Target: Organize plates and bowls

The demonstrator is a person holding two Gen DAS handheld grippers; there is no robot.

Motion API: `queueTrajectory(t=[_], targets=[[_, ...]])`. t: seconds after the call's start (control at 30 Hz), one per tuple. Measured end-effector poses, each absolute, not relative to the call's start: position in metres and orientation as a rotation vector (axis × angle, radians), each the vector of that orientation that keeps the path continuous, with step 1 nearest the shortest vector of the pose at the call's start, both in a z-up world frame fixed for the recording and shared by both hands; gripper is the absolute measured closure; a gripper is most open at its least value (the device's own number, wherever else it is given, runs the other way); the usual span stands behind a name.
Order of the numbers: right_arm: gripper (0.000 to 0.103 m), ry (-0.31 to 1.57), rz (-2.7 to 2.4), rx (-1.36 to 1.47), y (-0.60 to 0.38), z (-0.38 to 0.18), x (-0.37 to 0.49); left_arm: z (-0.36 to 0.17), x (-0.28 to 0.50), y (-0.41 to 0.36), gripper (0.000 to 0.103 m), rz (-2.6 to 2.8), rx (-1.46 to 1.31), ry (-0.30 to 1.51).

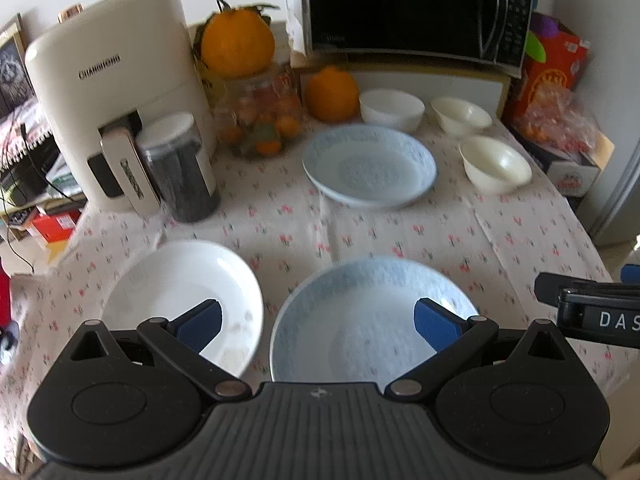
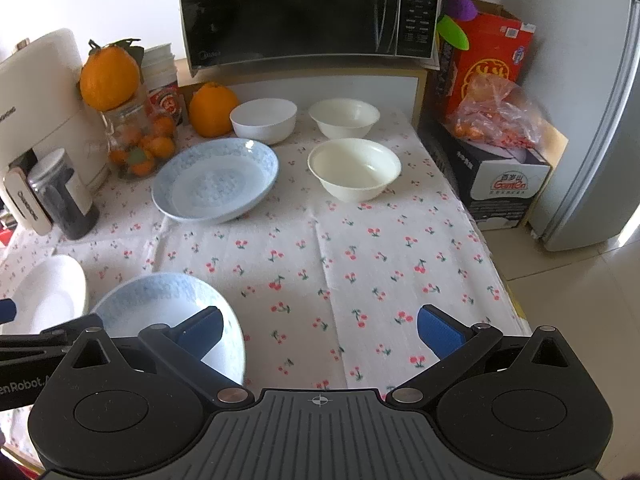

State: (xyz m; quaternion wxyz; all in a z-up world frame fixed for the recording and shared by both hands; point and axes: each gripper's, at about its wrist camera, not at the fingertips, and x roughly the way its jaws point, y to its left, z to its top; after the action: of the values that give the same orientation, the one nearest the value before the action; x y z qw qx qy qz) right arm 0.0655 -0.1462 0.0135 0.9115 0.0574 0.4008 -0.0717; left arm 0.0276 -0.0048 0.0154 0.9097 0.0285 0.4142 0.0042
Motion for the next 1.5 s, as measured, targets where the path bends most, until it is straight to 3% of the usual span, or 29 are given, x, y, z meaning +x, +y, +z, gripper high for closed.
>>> queueTrajectory(t=[0.57,1.13,1.5], targets=[[0.000,0.890,-0.080,0.214,-0.162,0.025,0.148,0.016,0.095,0.008,0.000,0.031,0.012,0.941],[0.000,0.958,-0.044,0.324,-0.179,-0.015,0.223,-0.013,0.173,0.013,0.000,0.050,-0.067,1.038],[0.000,0.934,0.028,0.537,-0.183,-0.046,0.257,-0.018,0.205,0.026,0.001,0.023,-0.146,0.957]])
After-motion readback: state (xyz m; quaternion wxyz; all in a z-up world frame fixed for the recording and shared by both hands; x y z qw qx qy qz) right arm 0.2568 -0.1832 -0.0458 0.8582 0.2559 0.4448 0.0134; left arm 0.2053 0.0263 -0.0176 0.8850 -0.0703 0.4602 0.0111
